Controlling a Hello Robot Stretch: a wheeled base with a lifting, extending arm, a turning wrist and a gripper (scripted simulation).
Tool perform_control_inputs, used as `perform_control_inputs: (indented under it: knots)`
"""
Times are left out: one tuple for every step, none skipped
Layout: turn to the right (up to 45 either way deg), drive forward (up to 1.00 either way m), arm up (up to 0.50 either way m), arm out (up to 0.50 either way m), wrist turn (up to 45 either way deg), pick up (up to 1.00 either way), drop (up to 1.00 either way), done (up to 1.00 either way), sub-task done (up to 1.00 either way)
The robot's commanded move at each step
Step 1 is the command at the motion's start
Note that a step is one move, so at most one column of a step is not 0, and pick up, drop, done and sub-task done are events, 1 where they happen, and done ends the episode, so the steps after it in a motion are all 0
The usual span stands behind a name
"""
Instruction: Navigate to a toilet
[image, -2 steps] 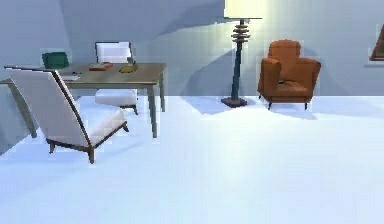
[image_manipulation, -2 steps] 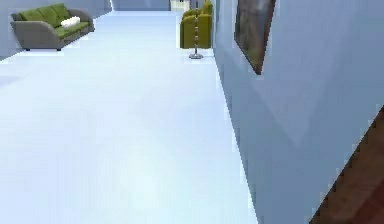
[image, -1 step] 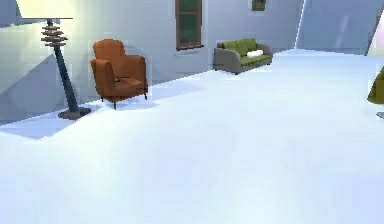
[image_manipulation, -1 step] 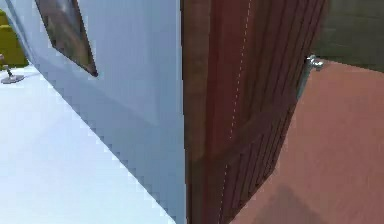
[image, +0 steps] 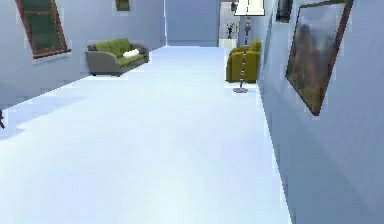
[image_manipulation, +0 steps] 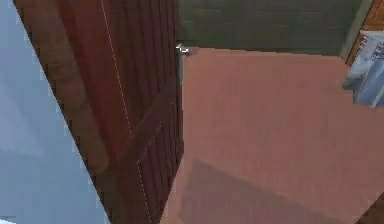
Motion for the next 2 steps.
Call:
perform_control_inputs:
  knots:
    - [0.0, 1.00, 0.00, 0.00, 0.0, 0.00, 0.00, 0.00, 0.00]
    - [0.0, 1.00, 0.00, 0.00, 0.0, 0.00, 0.00, 0.00, 0.00]
